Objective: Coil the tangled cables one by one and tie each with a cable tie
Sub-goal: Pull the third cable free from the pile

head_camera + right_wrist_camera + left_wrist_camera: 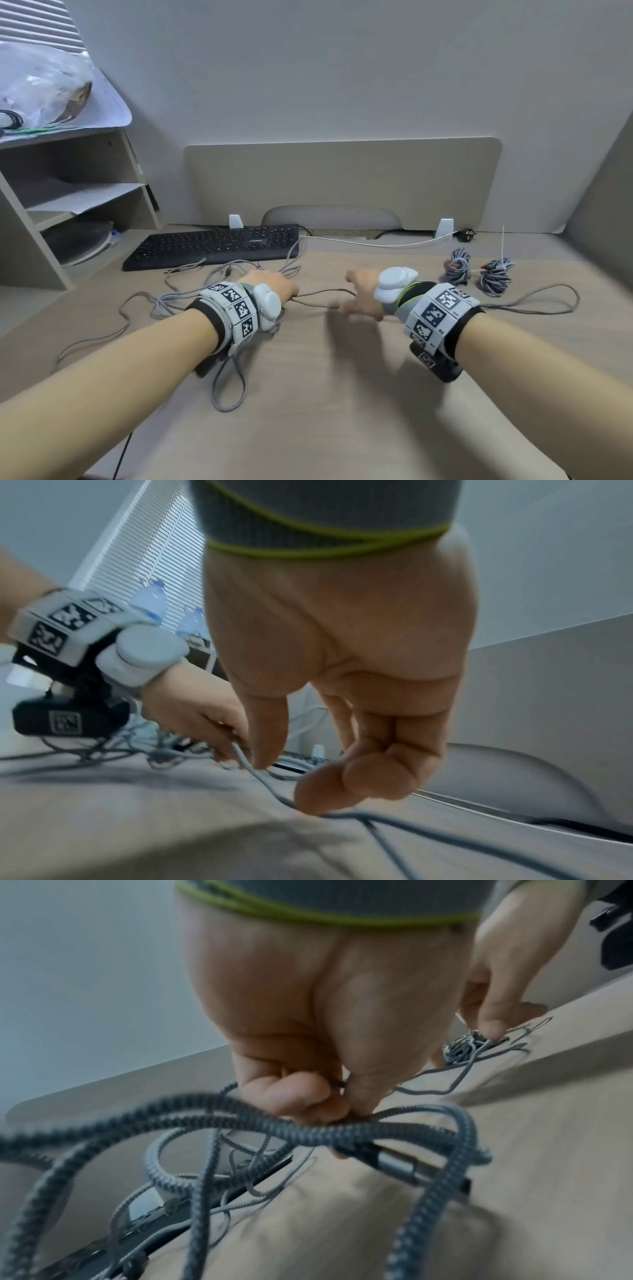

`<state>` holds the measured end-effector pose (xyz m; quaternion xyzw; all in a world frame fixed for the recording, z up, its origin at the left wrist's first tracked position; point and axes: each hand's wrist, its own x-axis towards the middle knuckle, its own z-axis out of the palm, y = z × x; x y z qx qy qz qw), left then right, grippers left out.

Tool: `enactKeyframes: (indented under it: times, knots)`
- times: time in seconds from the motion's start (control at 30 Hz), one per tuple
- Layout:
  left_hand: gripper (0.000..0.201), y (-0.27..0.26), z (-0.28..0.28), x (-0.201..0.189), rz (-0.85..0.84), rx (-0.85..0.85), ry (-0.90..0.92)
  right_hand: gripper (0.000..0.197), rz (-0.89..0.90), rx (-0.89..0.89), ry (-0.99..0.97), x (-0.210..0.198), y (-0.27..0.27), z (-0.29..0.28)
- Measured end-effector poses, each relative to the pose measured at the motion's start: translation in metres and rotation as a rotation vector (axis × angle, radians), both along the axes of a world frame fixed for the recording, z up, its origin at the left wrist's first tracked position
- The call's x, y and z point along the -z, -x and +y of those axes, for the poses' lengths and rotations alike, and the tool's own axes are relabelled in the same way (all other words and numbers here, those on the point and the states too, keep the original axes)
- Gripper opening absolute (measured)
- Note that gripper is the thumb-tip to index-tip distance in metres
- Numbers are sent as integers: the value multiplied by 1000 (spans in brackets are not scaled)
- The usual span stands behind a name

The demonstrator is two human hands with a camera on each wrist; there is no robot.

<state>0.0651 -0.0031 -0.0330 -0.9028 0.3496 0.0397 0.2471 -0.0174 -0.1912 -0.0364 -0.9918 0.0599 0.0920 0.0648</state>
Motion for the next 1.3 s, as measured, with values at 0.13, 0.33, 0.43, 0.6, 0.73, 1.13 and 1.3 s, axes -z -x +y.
enactKeyframes:
  times: [0.13, 0.33, 0.43, 0.6, 0.73, 1.13, 1.3]
  knots:
    - [21, -3, -5, 4, 34, 15, 50, 48, -68, -105, -7, 4, -7, 34]
    - [26, 7, -11, 8, -6, 13, 138, 23, -51, -116, 1, 15, -13, 45]
    - [16, 5, -6, 4, 2, 7, -2, 24, -39, -121, -84, 15, -12, 36]
    - [49, -2, 6, -4, 11, -21, -106, 18, -9, -44, -89, 8, -7, 10]
    - [27, -19, 28, 0, -59, -53, -26, 17, 32, 64, 12, 15, 1, -20]
    - [41, -16, 18, 0, 25, -84, -137, 69, 28, 8, 120, -2, -4, 10]
    - [38, -15, 7, 4, 13, -34, -90, 37, 47, -78, 4, -7, -8, 55]
